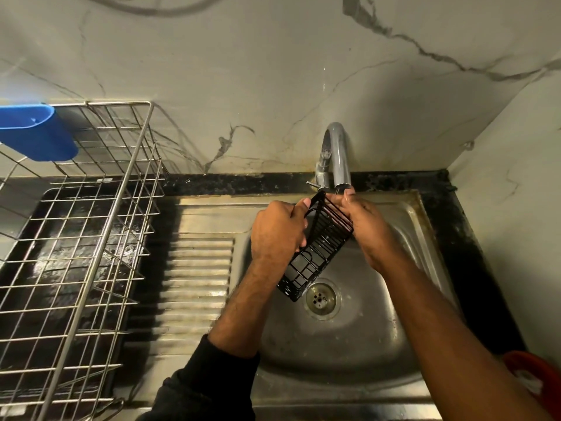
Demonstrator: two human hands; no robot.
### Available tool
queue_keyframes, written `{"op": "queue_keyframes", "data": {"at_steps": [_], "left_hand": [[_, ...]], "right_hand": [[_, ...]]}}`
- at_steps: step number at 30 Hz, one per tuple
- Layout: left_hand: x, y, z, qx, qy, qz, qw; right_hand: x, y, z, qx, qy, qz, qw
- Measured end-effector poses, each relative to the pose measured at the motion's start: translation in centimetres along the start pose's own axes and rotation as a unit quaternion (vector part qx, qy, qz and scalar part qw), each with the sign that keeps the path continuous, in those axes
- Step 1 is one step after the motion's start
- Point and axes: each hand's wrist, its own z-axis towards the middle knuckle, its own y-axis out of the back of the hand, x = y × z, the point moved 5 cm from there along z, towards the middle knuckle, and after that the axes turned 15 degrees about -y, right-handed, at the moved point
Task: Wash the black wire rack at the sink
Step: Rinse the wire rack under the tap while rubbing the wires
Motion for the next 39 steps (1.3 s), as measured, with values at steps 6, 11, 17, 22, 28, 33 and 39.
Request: {"op": "queue_keyframes", "data": {"at_steps": [6,11,17,22,28,33,39], "left_hand": [[-0.1,0.5,-0.2,-0.02,0.003,-0.008,1.0],[0.0,0.9,-0.8,-0.044,0.009,-0.024,0.999],[0.6,1.5,-1.3,-0.065,0.021,-0.016,0.998],[1.3,2.3,-1.3,-0.087,0.038,-0.036,0.995],[1.1,3.1,-1.4,-0.101,0.038,-0.036,0.993],[1.3,2.4,-1.4,-0.085,0.046,-0.043,0.994],[0.8,1.7,-1.9,-0.075,0.03,-0.03,0.996]], "right_hand": [[-1.1,-0.2,0.4,-0.025,-0.047,-0.02,0.998],[-1.7,-0.1,0.5,-0.014,-0.062,-0.046,0.997],[-2.6,-0.2,1.3,0.02,-0.088,-0.057,0.994],[-1.1,-0.7,0.6,0.036,-0.017,-0.028,0.999],[-3.3,-0.4,0.9,0.041,-0.057,-0.048,0.996],[-2.5,-0.2,0.4,0.014,-0.012,-0.008,1.0],[-2.2,-0.8,0.2,0.063,-0.042,-0.025,0.997]]}}
